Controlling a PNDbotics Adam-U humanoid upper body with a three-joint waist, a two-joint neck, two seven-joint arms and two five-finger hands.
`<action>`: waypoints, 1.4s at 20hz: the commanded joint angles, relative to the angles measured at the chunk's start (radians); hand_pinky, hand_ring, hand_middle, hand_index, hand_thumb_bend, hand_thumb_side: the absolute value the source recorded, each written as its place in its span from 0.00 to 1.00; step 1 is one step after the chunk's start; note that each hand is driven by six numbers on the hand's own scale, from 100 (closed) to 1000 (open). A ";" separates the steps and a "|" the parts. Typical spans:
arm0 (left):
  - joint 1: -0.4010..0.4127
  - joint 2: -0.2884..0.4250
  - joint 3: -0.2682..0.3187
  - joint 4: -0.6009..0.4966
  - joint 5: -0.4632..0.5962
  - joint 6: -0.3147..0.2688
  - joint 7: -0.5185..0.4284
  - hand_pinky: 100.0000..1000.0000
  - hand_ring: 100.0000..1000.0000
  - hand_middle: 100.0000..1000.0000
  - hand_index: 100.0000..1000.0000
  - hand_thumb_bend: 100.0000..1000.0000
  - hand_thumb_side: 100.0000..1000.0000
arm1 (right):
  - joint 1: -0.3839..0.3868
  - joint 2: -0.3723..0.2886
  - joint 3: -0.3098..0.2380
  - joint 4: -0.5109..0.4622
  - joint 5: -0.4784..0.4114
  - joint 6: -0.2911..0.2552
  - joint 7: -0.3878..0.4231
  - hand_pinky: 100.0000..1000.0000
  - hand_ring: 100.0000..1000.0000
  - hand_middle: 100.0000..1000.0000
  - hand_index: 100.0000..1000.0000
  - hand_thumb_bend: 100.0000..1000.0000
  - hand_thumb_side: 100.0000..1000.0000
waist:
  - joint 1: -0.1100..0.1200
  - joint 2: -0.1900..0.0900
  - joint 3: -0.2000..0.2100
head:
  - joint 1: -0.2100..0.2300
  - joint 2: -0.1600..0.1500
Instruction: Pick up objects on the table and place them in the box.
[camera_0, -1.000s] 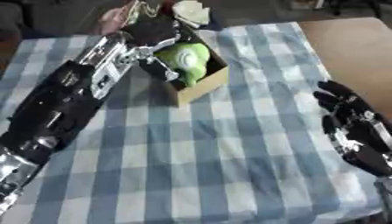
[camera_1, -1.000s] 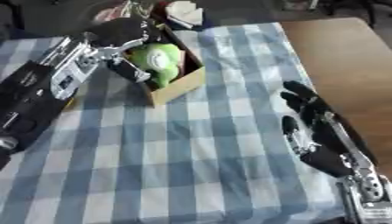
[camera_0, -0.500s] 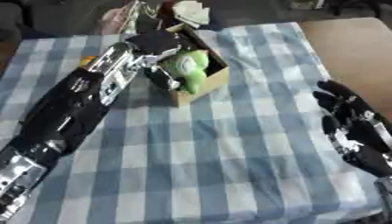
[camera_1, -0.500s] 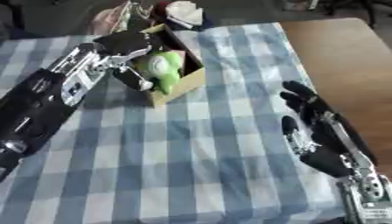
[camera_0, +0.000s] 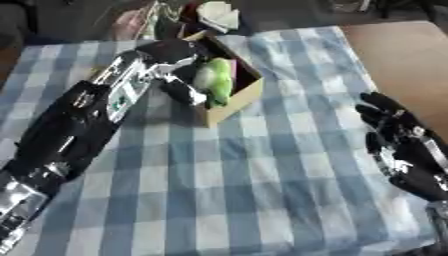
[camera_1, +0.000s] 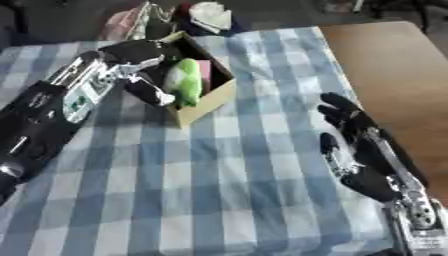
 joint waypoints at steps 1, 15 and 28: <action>-0.008 0.063 0.025 -0.059 0.041 0.026 -0.003 0.75 0.73 0.82 0.88 0.20 0.44 | -0.008 -0.003 -0.007 -0.013 0.000 -0.001 -0.003 1.00 0.96 0.97 1.00 0.00 0.34 | -0.001 -0.005 0.003 | -0.008 -0.008; 0.038 0.158 0.061 -0.120 0.088 0.065 0.021 0.73 0.68 0.75 0.84 0.21 0.27 | -0.001 -0.004 -0.010 -0.014 0.004 0.003 -0.002 1.00 0.96 0.96 1.00 0.00 0.34 | 0.005 -0.013 0.018 | -0.022 -0.006; 0.169 0.305 0.149 -0.051 0.016 0.035 -0.137 0.72 0.68 0.74 0.83 0.35 0.20 | 0.005 -0.011 -0.023 -0.015 0.011 0.006 -0.015 1.00 0.96 0.96 1.00 0.00 0.34 | 0.010 -0.015 0.044 | -0.042 0.004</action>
